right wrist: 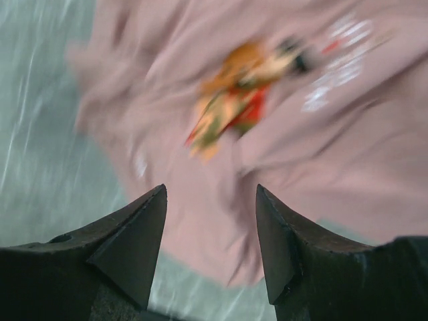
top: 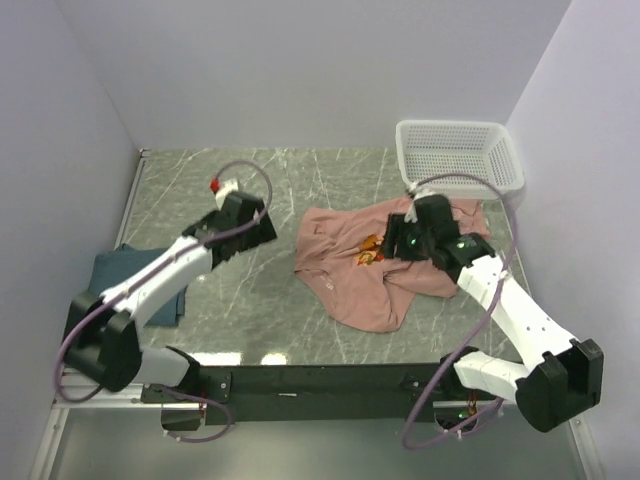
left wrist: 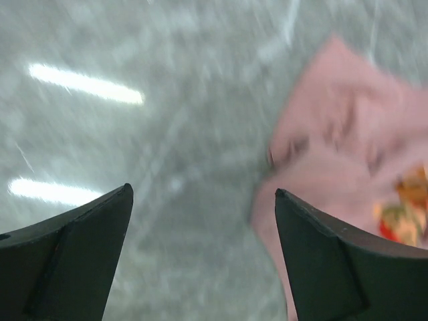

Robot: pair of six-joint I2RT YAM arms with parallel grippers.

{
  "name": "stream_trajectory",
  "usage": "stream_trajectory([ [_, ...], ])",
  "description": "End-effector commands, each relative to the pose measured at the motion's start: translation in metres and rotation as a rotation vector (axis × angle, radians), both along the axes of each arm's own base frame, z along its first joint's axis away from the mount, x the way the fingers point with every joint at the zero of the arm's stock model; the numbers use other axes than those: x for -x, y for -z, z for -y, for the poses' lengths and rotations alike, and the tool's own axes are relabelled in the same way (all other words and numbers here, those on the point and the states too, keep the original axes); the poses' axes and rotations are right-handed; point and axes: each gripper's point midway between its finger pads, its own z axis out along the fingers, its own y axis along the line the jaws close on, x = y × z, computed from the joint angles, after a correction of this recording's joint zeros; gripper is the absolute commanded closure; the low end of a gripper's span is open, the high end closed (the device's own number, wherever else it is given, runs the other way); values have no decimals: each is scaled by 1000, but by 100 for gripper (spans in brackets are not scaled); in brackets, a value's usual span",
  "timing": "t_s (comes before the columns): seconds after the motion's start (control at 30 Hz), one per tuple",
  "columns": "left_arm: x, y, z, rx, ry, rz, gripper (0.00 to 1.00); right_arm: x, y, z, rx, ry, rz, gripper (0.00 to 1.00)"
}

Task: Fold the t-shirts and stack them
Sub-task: Flatten the tshirt out

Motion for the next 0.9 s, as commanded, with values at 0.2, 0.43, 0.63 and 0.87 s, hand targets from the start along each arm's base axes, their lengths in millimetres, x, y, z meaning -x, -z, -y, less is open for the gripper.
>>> stream_trajectory([
  [0.2, 102, 28, 13, 131, 7, -103, 7, 116, 79, -81, -13, -365, -276, 37],
  [0.43, 108, 17, -4, 111, -34, -52, 7, 128, 117, -101, 166, -422, -310, 36],
  [0.63, 87, -19, -56, -33, -141, 95, 8, 122, 141, -112, 344, -457, -332, 36],
  [0.87, 77, -43, -108, -150, -206, 216, 9, 116, 158, -121, 480, -473, -324, 49],
])
